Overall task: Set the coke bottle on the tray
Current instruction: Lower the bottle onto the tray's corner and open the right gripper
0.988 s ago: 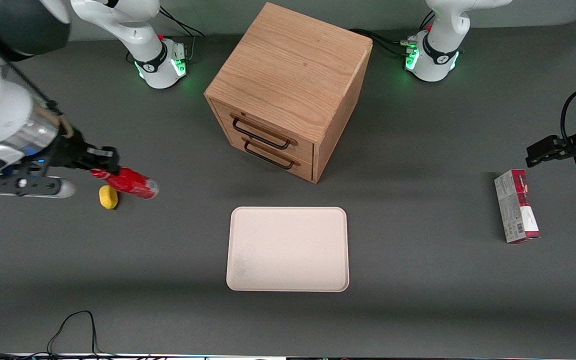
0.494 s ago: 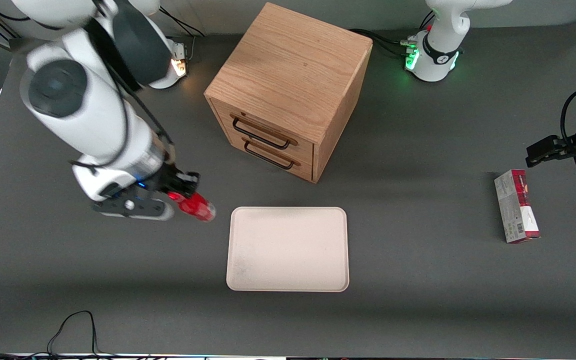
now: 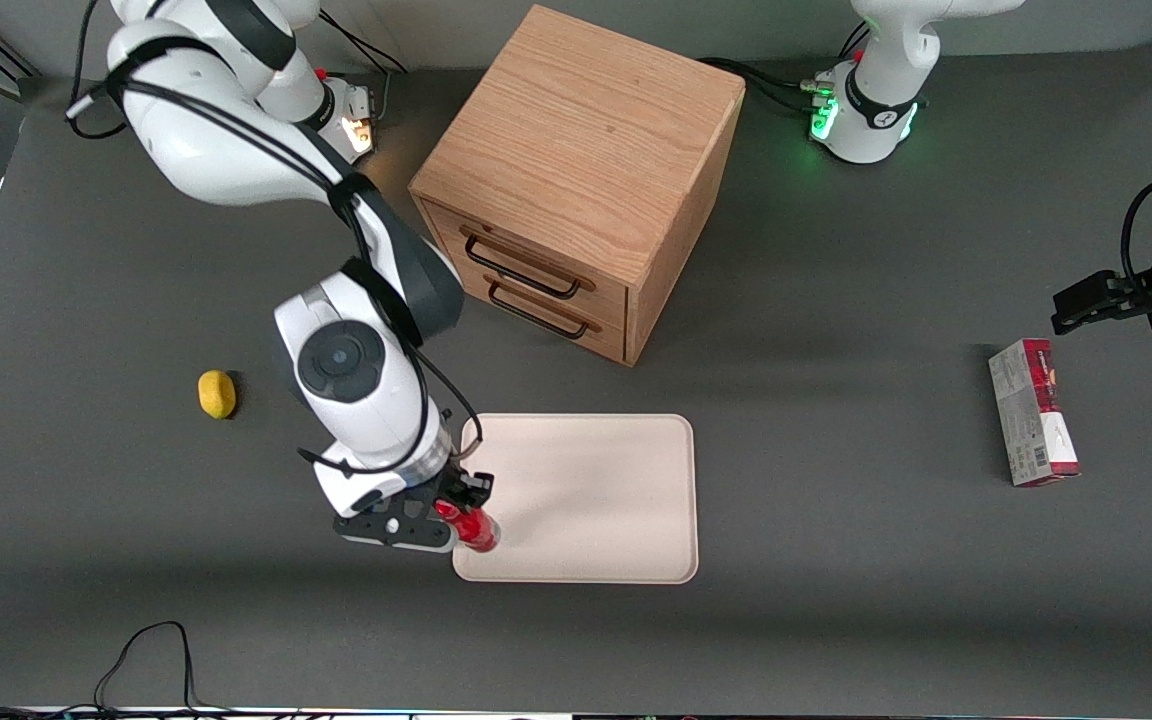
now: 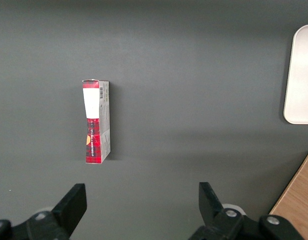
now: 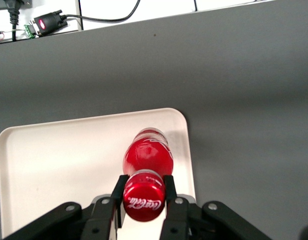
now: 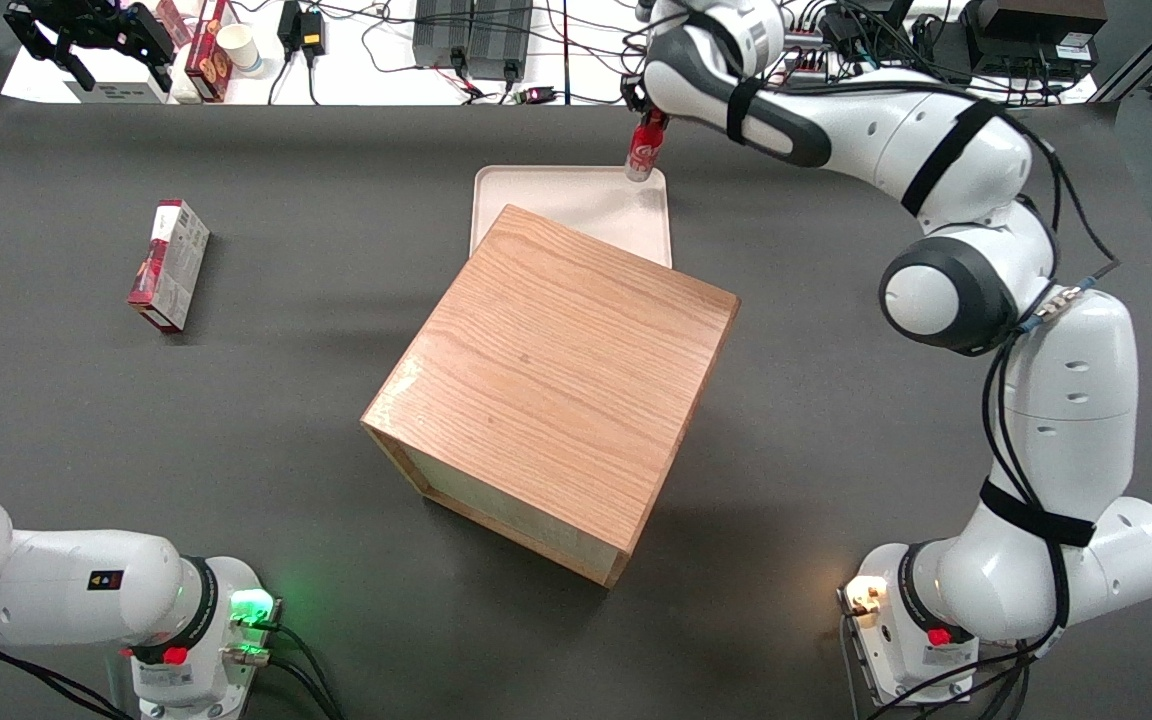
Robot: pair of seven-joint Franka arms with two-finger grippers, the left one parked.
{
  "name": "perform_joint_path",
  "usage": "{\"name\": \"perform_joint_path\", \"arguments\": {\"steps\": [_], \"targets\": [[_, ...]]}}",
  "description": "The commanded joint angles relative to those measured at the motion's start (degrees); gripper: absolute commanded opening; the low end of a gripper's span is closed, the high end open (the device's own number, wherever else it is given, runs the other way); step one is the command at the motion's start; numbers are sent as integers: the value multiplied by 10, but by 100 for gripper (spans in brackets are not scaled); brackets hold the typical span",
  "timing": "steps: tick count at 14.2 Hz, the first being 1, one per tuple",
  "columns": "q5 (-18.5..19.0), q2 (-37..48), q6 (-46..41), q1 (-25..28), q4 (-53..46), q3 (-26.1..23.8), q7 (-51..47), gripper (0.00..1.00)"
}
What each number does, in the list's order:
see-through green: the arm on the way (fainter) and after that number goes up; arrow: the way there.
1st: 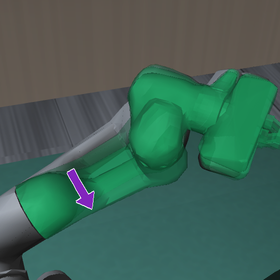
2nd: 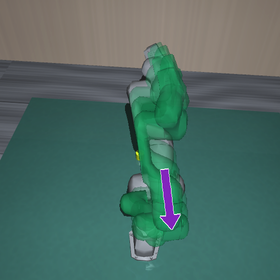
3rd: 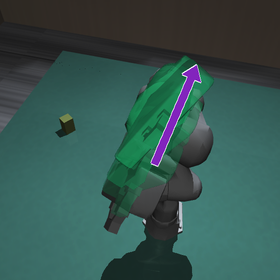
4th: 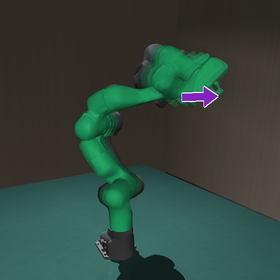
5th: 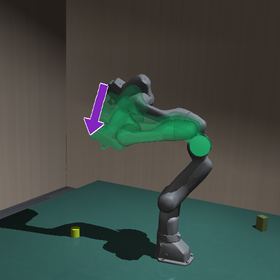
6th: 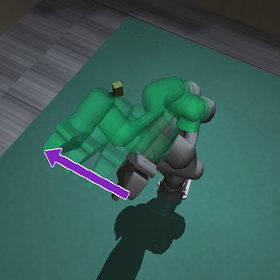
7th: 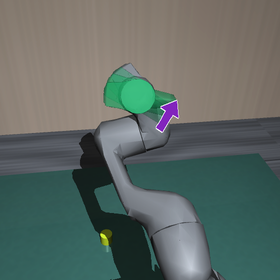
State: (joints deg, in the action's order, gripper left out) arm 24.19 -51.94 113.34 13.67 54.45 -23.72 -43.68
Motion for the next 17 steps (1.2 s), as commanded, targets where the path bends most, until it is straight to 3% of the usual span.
{"name": "perform_joint_path", "arguments": {"steps": [1, 4, 5, 6, 7, 8, 11, 17], "targets": [[30, -25, 0, 7, -31, -4, 2, 0], [38, -41, 18, 7, -25, -3, 1, 0], [38, -42, 28, 7, -18, -1, -3, 14], [38, -42, 34, 7, -14, 2, -11, 19], [38, -42, 36, 7, -12, 3, -24, 40], [40, -42, 36, 7, -11, 3, -25, 99], [77, -41, 36, 11, -11, 3, -27, 100], [53, 75, -36, 14, 52, 38, -18, 100]]}}
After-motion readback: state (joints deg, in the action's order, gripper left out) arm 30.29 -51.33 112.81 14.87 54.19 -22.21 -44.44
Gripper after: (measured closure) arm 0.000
